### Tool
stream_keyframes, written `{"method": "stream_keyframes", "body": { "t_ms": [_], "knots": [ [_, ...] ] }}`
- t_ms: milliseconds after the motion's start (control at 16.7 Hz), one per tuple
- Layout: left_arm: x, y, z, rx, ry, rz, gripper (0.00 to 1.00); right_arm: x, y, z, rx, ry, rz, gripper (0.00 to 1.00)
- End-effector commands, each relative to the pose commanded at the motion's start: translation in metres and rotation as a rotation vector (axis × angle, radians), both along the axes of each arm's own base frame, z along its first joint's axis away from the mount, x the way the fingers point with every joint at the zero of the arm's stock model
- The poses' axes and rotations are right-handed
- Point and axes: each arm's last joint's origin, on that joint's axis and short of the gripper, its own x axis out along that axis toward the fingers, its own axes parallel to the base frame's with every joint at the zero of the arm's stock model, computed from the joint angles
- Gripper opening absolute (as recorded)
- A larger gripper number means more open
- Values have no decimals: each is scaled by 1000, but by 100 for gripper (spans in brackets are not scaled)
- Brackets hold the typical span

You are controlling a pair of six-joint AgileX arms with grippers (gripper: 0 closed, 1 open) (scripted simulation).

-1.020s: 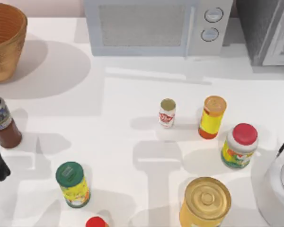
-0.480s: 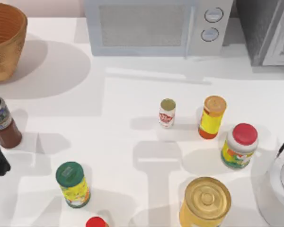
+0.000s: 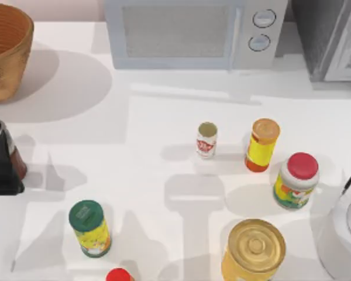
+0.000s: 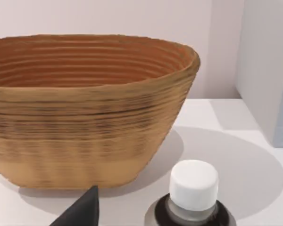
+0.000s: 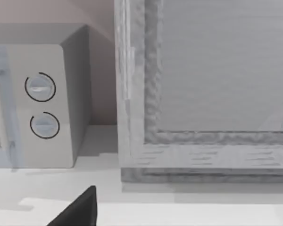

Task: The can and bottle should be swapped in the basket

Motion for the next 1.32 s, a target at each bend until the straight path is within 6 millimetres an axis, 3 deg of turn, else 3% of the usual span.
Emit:
{"method": "stream_keyframes", "body": {
  "t_ms": [600, 1200, 1320],
  "knots": [
    [24, 5, -55, -3, 138, -5, 100, 0, 0, 0, 0, 0, 0, 100],
    [27, 6, -60, 1, 129, -7, 100, 0, 0, 0, 0, 0, 0, 100],
    [36, 6, -61, 1, 128, -5, 100, 0, 0, 0, 0, 0, 0, 100]
  ]
}}
